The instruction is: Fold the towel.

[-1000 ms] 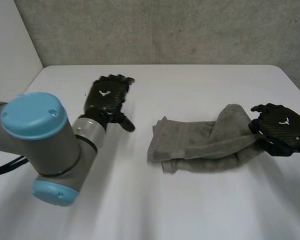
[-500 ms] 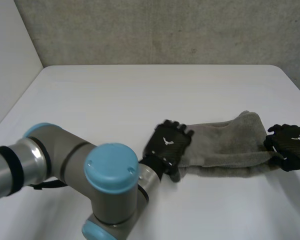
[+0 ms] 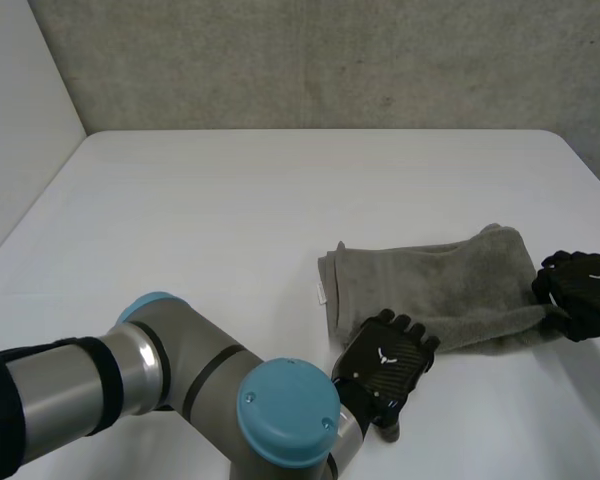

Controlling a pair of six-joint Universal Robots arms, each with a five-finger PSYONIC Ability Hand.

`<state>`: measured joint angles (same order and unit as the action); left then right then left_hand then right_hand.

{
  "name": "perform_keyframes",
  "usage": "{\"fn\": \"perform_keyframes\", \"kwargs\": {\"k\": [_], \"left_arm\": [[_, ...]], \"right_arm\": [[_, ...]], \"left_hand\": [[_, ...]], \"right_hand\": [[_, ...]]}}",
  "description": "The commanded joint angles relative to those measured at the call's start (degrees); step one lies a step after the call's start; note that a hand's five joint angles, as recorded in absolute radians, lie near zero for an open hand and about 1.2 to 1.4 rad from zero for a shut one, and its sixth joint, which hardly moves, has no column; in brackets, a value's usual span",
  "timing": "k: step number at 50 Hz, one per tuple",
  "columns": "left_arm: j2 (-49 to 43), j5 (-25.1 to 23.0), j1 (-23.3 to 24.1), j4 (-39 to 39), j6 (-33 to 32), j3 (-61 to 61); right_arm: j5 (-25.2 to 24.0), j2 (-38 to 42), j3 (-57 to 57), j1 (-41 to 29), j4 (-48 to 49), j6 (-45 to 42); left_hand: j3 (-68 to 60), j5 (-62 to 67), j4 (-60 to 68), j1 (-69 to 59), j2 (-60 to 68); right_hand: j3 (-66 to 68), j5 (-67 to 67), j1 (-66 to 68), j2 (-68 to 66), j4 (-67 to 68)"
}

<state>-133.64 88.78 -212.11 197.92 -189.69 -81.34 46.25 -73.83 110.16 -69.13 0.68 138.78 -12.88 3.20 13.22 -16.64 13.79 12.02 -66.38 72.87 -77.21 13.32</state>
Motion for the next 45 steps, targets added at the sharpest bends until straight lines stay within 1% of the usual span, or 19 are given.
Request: {"fn": "perform_keyframes", "kwargs": {"k": [1,10,12,13,15,18,20,21,23,24,26,29,31,32,33,34,35,37,45], "left_arm": [[-0.05,0.16,-0.23,0.1,0.02,0.31],[3.3,0.43,-2.17,0.01,0.2,1.1],[5.22,0.43,-3.92,-0.08,0.37,0.84],[5.23,0.43,-3.92,-0.08,0.37,0.84],[7.42,0.43,-5.67,-0.69,0.81,0.4],[8.57,0.43,-6.39,-1.31,1.43,0.22],[10.58,0.43,-7.78,-2.62,2.83,0.13],[10.59,0.43,-7.79,-2.63,2.83,0.13],[13.48,0.52,-10.24,-3.68,4.06,-0.56],[13.49,0.52,-10.25,-3.68,4.06,-0.57],[16.99,0.6,-13.58,-3.95,4.68,-2.06],[18.5,0.69,-15.35,-3.86,4.85,-2.94],[20.86,1.39,-19.11,-3.68,4.85,-4.34],[20.87,1.4,-19.13,-3.68,4.85,-4.35],[21.57,1.92,-20.96,-3.68,4.94,-4.96],[22.1,2.36,-22.37,-3.68,4.94,-5.31],[22.1,2.36,-22.38,-3.68,4.94,-5.32],[22.72,2.62,-24.75,-3.68,5.03,-5.84],[22.72,2.63,-26.51,-3.6,5.12,-6.81]], "right_arm": [[-0.02,-1.75,-0.29,-1.17,-0.06,1.92],[-0.55,-4.92,-4.78,-7.42,-0.06,8.87],[-0.28,-5.36,-6.7,-11.35,0.11,10.36],[-0.28,-5.36,-6.71,-11.38,0.11,10.37],[0.24,-5.27,-8.64,-15.75,0.2,11.15],[0.51,-5.01,-9.61,-17.79,0.29,11.33],[2.26,-4.05,-11.45,-21.64,0.46,11.24],[2.27,-4.04,-11.46,-21.66,0.47,11.24],[5.77,-1.85,-13.91,-25.94,0.64,11.16],[5.78,-1.84,-13.92,-25.97,0.64,11.16],[8.06,0.43,-16.46,-29.9,0.64,11.24],[8.68,1.23,-17.52,-31.41,0.73,11.16],[9.12,3.59,-19.88,-34.56,0.73,11.24],[9.3,4.91,-20.85,-36.23,0.73,11.24],[9.3,4.92,-20.86,-36.25,0.73,11.24],[9.65,6.49,-22.17,-38.16,0.73,11.24],[9.65,6.51,-22.18,-38.18,0.73,11.24],[10.87,9.31,-24.72,-41.59,0.82,11.24],[14.13,15.72,-30.26,-48.63,0.73,11.24]], "left_hand": [[2.88,-2.99,-3.22,6.43,-3.57],[2.88,-2.99,-3.22,6.43,-3.57],[2.88,-2.99,-3.22,6.43,-3.57],[2.88,-2.99,-3.22,6.43,-3.57],[2.88,-3.15,-3.22,6.6,-3.74],[2.88,-2.99,-3.22,6.43,-3.57],[2.88,-2.99,-3.22,6.43,-3.57],[2.88,-2.99,-3.22,6.43,-3.57],[2.88,-3.15,-3.22,6.6,-3.74],[2.88,-3.15,-3.22,6.6,-3.74],[2.88,-2.99,-3.22,6.43,-3.57],[2.88,-2.99,-3.22,6.43,-3.57],[2.88,-2.99,-3.22,6.43,-3.57],[2.88,-2.99,-3.22,6.43,-3.57],[2.88,-2.99,-3.22,6.43,-3.57],[2.88,-3.15,-3.22,6.6,-3.74],[2.88,-3.15,-3.22,6.6,-3.74],[2.88,-3.15,-3.22,6.6,-3.74],[2.88,-2.99,-3.22,6.43,-3.58]], "right_hand": [[-2.02,-3.62,7.13,-2.79,-3.32],[-2.02,-3.62,7.13,-2.79,-3.32],[-2.02,-3.62,7.13,-2.79,-3.32],[-2.02,-3.62,7.13,-2.79,-3.32],[-2.02,-3.62,7.13,-2.79,-3.32],[-2.02,-3.62,7.13,-2.79,-3.32],[-2.02,-3.62,7.13,-2.79,-3.32],[-2.02,-3.62,7.13,-2.79,-3.32],[-2.02,-3.62,7.13,-2.79,-3.32],[-2.02,-3.62,7.13,-2.79,-3.32],[-2.02,-3.62,7.13,-2.79,-3.32],[-2.02,-3.62,7.13,-2.79,-3.32],[-2.02,-3.62,7.13,-2.79,-3.32],[-2.02,-3.62,7.13,-2.79,-3.32],[-2.02,-3.62,7.13,-2.79,-3.32],[-2.02,-3.62,7.13,-2.79,-3.32],[-2.02,-3.62,7.13,-2.79,-3.32],[-2.02,-3.62,7.13,-2.79,-3.32],[-2.02,-3.62,7.13,-2.79,-3.32]]}}
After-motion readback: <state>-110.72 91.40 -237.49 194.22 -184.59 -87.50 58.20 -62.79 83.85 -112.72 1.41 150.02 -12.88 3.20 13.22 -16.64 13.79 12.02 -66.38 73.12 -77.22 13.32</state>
